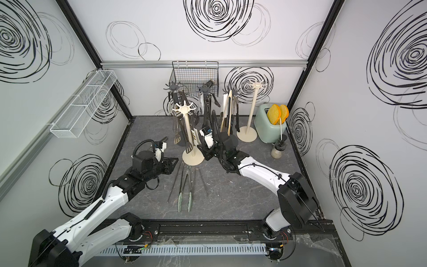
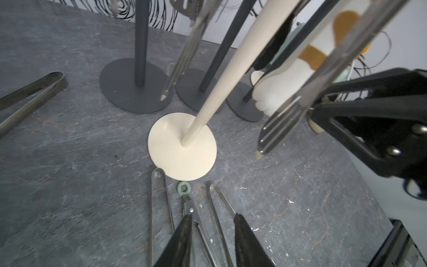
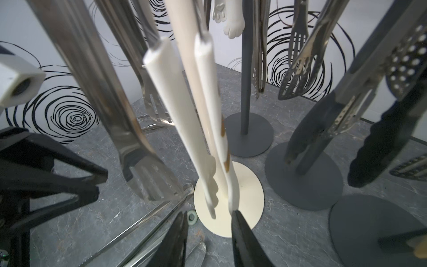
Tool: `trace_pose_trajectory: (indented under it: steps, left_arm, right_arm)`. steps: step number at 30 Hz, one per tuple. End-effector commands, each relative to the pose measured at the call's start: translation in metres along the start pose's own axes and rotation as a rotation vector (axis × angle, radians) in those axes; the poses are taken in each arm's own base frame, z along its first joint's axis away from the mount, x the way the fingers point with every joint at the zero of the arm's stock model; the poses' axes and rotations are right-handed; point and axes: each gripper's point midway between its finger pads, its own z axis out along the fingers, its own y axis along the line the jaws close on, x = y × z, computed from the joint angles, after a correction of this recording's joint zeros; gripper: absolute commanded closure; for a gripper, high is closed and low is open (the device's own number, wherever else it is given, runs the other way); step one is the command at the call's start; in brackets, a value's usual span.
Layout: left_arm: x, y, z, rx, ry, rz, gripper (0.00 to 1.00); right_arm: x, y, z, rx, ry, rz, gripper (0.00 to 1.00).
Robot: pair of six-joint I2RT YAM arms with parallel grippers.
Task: Hang food tongs on kitchen utensil racks
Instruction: Hang the food tongs on the rack, then pick up the food tongs from the center of the board.
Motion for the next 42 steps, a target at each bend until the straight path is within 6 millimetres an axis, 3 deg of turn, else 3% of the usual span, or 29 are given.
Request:
trace_pose_trajectory:
  steps: [1,7,13,19,31,42]
  left_arm:
    - [-0.02,0.019,-0.002,-0.099,0.001,0.009,0.59]
    - [-0.026,0.07,0.01,-0.268,0.137,0.005,0.51]
    - [-0.024,0.129,0.03,-0.4,0.274,-0.017,0.49]
    - [-0.024,0.179,0.053,-0.5,0.395,0.005,0.49]
    - [-0.039,0.232,0.102,-0.608,0.503,0.122,0.48]
    - [-0.019,0.261,0.127,-0.615,0.597,0.129,0.51]
  right_arm:
    - [0.0,0.0,-0.019,0.024,-0.007,-0.004,0.62]
    - [0.021,-0.01,-0.05,0.088,0.003,0.019,0.57]
    - [0.038,-0.014,-0.083,0.101,-0.008,0.063,0.5]
    - [0.059,-0.017,-0.103,0.095,0.016,0.122,0.47]
    - [0.085,-0.023,-0.114,0.085,0.049,0.198,0.44]
    - [0.093,-0.031,-0.109,0.091,0.077,0.218,0.43]
